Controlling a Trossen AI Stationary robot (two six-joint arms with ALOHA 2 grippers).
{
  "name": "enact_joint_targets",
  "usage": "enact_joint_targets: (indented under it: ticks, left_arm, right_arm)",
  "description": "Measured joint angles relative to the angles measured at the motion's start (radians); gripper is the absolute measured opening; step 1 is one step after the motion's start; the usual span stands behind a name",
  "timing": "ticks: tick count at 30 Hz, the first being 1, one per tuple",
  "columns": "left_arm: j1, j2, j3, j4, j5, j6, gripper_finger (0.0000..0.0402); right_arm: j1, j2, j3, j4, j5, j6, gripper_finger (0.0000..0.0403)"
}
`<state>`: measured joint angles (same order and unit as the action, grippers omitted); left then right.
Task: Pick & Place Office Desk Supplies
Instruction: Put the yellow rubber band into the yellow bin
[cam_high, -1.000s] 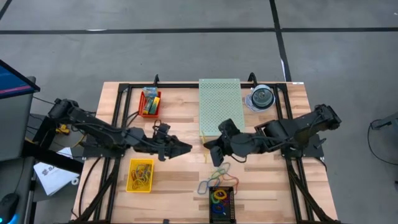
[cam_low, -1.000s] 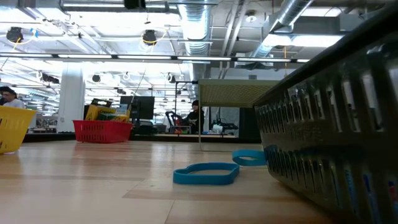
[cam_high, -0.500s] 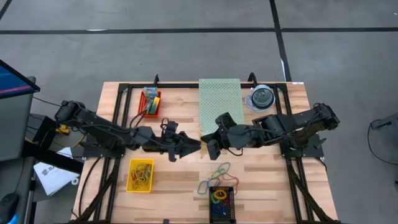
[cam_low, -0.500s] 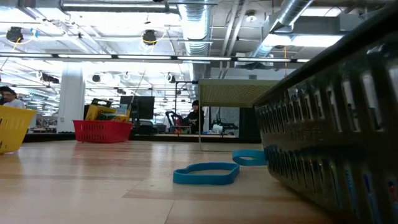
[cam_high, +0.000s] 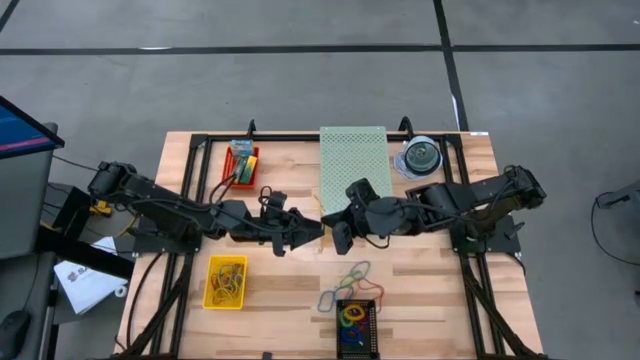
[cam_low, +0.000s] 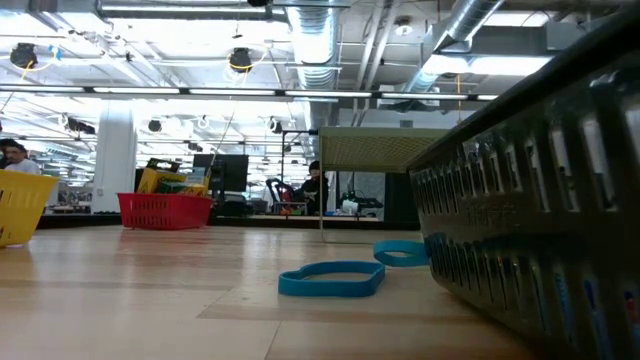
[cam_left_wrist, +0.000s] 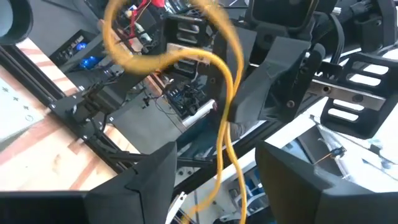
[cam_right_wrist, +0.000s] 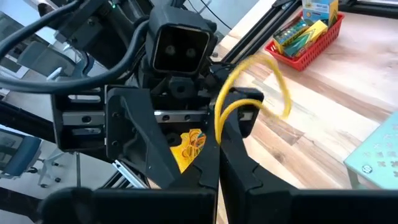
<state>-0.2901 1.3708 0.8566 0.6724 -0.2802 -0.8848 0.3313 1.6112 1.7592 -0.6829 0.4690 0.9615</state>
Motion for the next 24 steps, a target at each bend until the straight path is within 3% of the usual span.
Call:
enact_joint_targets:
  ticks: [6, 17, 24]
  left_arm:
    - [0.0, 0.0, 0.0, 0.0, 0.0, -0.017, 0.0175]
    - [0.0, 0.0, 0.0, 0.001, 0.025, -0.013, 0.0011]
    - [0.0, -0.001, 0.001, 0.004, 0.024, -0.011, 0.0002]
  right_arm:
    - [-0.006, 0.0, 0.0, 0.011, 0.0, -0.012, 0.0]
    - [-0.007, 0.0, 0.0, 0.011, 0.0, -0.019, 0.0]
    - [-0.006, 0.0, 0.0, 0.04, -0.004, -0.055, 0.0018]
